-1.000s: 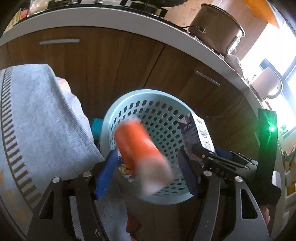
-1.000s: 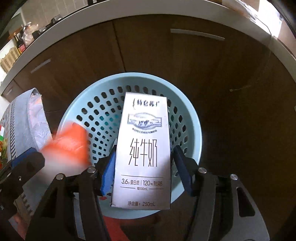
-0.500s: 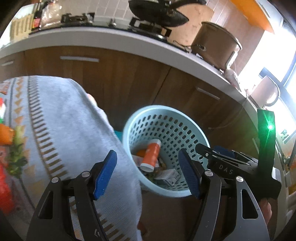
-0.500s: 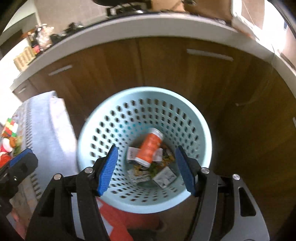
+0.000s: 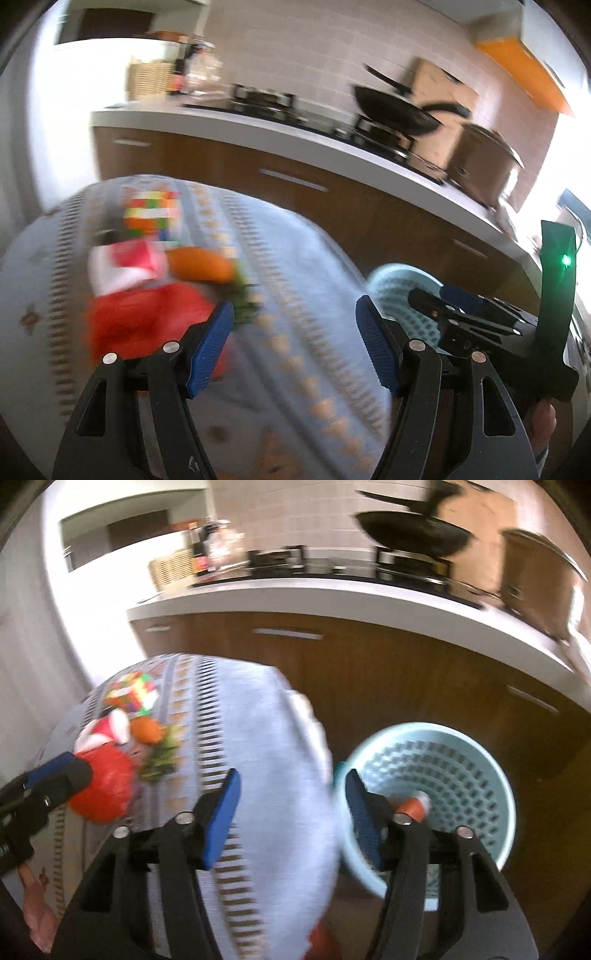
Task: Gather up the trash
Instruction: 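Swing both tools back over the table, then grasp the red plastic bag with the left tool while the right tool grasps the green vegetable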
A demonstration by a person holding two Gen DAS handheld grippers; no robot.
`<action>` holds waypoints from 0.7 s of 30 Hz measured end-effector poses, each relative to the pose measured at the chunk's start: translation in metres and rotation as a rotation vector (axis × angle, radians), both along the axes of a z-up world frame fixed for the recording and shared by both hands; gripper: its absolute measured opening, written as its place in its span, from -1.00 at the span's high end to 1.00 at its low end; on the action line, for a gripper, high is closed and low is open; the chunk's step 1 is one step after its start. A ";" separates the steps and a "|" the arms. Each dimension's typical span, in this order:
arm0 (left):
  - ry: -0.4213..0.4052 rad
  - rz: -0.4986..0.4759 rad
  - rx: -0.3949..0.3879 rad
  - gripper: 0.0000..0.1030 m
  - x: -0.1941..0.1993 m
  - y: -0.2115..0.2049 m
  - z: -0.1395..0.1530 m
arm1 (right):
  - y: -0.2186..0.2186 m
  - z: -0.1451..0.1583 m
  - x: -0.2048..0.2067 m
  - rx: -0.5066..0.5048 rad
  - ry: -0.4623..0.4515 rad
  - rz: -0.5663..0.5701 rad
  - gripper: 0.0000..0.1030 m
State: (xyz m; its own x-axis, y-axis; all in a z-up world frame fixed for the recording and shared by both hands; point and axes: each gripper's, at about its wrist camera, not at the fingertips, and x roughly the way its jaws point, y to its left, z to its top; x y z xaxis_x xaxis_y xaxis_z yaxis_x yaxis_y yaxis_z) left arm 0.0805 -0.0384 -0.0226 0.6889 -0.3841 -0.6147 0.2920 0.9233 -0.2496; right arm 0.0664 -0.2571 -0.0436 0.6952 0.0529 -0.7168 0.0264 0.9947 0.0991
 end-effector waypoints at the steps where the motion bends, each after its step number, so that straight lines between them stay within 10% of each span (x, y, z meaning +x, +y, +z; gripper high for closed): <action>1: 0.000 0.019 0.000 -0.30 -0.001 0.008 0.000 | 0.010 0.000 0.001 -0.002 0.001 0.021 0.18; 9: 0.075 0.179 0.002 -0.53 0.003 0.093 -0.020 | 0.067 -0.009 0.012 -0.023 0.025 0.143 0.34; 21: 0.216 0.152 -0.026 -0.55 0.039 0.100 -0.080 | 0.075 -0.017 0.014 -0.029 0.054 0.157 0.34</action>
